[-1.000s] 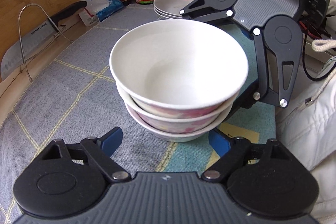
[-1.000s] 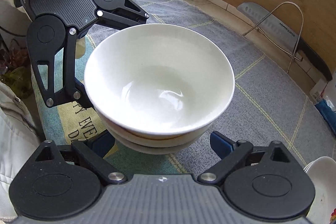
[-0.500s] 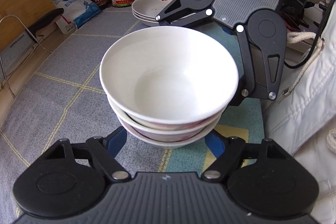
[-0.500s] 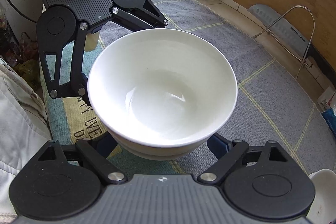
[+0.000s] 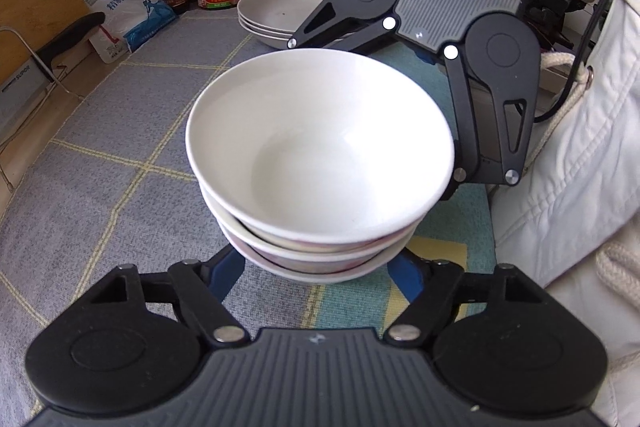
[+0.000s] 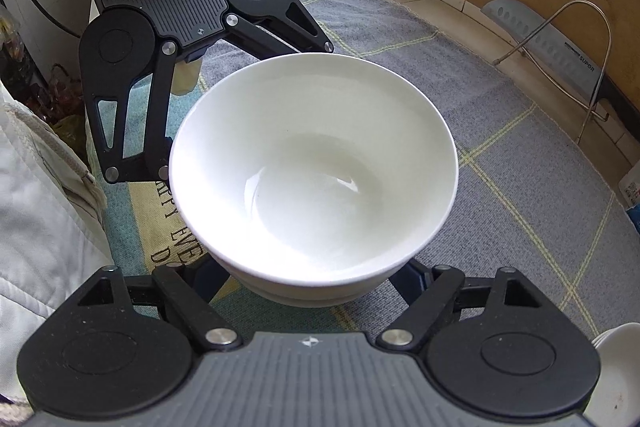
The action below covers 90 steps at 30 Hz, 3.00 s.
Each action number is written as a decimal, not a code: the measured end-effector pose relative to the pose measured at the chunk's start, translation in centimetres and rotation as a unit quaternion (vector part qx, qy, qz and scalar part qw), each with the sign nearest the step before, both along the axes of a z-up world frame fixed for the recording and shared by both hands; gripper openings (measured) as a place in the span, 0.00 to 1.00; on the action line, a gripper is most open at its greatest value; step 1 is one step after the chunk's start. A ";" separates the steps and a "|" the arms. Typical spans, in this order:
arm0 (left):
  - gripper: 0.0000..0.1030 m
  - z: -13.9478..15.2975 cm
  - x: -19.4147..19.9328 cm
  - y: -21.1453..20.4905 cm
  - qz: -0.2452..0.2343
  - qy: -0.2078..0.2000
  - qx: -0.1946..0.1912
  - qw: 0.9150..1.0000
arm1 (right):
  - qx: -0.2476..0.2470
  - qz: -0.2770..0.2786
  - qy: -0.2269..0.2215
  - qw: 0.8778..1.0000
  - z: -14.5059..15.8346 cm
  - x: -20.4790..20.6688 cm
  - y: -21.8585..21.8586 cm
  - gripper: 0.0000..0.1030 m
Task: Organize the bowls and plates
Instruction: 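Lift the bowl stack with both tools and lower it onto the plate stack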
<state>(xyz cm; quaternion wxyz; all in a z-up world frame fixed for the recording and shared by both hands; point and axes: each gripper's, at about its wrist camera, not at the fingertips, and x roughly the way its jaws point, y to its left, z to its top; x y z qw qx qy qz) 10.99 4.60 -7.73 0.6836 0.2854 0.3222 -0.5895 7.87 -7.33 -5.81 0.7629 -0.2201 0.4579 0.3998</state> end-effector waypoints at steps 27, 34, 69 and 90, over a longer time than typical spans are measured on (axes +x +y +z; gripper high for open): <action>0.75 1.0 -0.7 -0.3 0.004 -0.018 -0.006 1.000 | 0.002 -0.016 0.008 1.000 0.6 0.3 -0.2 0.84; 0.75 2.2 -0.9 -2.0 0.016 -0.024 -0.012 1.000 | -0.001 -0.005 0.003 1.000 1.8 0.5 -1.8 0.84; 0.75 2.8 2.6 -23.0 -0.022 -0.058 -0.032 0.998 | -0.042 -0.047 -0.033 0.997 4.9 1.3 -21.1 0.84; 0.76 1.4 4.3 -24.9 -0.006 -0.050 -0.028 0.998 | -0.024 -0.068 -0.021 0.997 3.3 3.1 -22.9 0.86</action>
